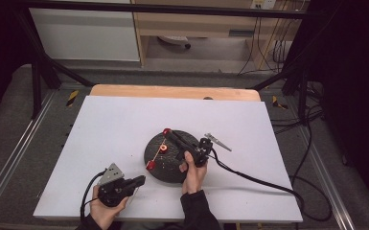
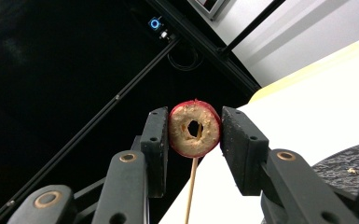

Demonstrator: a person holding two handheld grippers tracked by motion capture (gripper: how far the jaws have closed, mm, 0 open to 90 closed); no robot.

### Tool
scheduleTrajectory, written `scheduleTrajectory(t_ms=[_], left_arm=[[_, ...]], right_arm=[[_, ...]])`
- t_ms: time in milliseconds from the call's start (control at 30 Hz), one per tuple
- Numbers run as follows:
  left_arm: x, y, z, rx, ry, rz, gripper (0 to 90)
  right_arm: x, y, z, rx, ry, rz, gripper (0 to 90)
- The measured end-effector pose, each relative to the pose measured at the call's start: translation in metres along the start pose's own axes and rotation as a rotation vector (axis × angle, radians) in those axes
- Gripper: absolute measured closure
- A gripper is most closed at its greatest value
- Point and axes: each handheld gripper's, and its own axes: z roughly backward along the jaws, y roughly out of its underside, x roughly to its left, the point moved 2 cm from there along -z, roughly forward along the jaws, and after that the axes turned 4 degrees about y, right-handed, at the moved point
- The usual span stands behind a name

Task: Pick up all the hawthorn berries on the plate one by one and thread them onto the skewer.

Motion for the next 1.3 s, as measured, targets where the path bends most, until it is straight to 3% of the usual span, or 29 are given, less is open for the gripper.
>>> scheduleTrajectory(t_ms=[333,467,733,900,1300], left_arm=[[-0.005,0.003,-0.005,-0.028,-0.006,0.009,88.5],[-0.006,0.005,-0.005,-0.042,-0.005,0.018,88.5],[-0.013,0.005,-0.009,-0.08,0.014,0.082,88.5],[-0.013,-0.001,-0.013,-0.083,0.013,0.11,88.5],[-0.006,-0.023,-0.02,-0.082,0.01,0.1,88.4]], right_arm=[[0.002,-0.003,0.001,-0.002,0.001,0.0,63.3],[0.002,-0.005,0.001,-0.027,0.0,0.005,63.4],[0.0,-0.001,0.0,-0.038,-0.006,-0.007,63.5],[-0.001,0.005,-0.001,-0.02,-0.004,-0.007,63.6],[-0.002,0.01,0.0,0.004,0.002,0.003,63.6]])
